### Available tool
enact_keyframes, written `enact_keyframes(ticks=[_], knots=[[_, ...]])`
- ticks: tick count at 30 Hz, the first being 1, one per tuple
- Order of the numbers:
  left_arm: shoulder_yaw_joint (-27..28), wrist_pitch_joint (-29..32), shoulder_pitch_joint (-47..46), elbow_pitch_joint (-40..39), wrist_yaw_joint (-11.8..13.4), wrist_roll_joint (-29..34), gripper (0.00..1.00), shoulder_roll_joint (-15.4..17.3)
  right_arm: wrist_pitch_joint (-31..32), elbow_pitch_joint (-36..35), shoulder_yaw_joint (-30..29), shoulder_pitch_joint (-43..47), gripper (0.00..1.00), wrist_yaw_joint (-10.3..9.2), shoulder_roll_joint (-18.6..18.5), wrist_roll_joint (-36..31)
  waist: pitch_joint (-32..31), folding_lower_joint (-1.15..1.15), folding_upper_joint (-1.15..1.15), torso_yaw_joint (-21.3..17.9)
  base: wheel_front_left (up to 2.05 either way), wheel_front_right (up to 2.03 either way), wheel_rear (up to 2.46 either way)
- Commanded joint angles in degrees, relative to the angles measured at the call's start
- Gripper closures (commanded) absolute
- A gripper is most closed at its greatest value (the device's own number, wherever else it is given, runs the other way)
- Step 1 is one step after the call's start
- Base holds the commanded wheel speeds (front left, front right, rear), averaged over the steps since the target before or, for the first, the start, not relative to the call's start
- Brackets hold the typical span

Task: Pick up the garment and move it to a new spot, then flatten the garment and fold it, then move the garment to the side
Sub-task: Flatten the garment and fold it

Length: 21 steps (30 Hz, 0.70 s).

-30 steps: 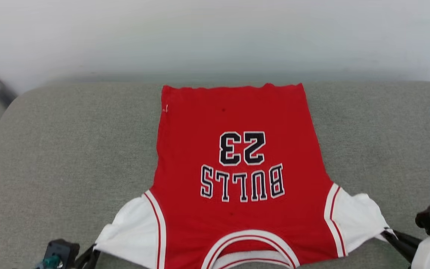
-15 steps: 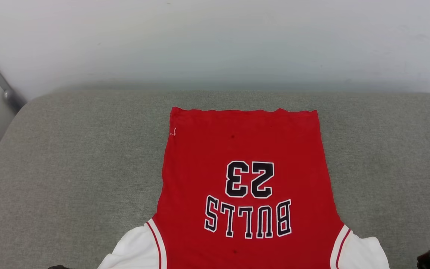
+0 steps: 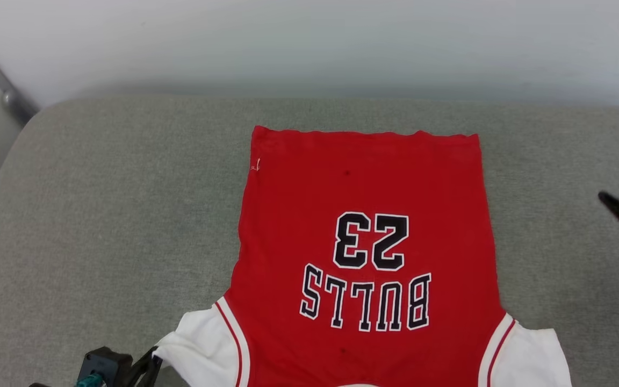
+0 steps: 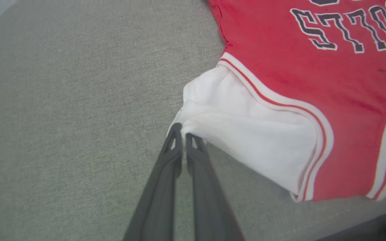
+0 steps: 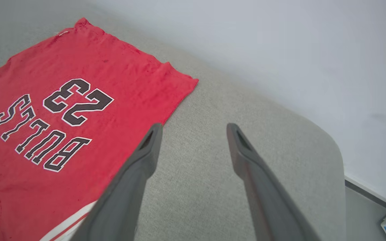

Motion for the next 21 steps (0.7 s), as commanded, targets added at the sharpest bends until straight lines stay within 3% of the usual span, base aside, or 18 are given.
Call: enact_keyframes(ticks=[1,8,11,14,21], knots=[[0.1,0.0,-1.2,-0.5,0.2,0.5,1.00,-0.1,1.6,-0.3,-0.1,-3.3,0.00,-0.06,-1.1,0.4,2.4,0.00,0.00,1.7,0.00,0.00,0.00],[0.6,-0.9,-5.3,-3.2,0.5,3.4,1.00,-1.5,20.3,2.6,4.2,-22.0,0.00,-0.05,-3.8,3.7,10.4,0.00,0.00,6.3,0.00,0.00,0.00],[0.8,-1.4,-7.3,-4.1,0.5,4.6,1.00,-2.2,31.8,5.9,6.5,-29.0,0.00,-0.06,-3.4,5.7,14.2,0.00,0.00,8.2,0.00,0.00,0.00],[1.2,-2.1,-9.8,-5.6,0.9,6.4,1.00,-3.6,43.8,8.7,8.4,-38.2,0.00,-0.06,-2.6,3.5,19.6,0.00,0.00,10.5,0.00,0.00,0.00],[0.3,-2.1,-13.9,-7.3,0.2,9.5,1.00,-5.3,54.3,14.2,8.0,-46.7,0.00,-0.05,1.0,-2.3,27.4,0.00,0.00,13.6,0.00,0.00,0.00]])
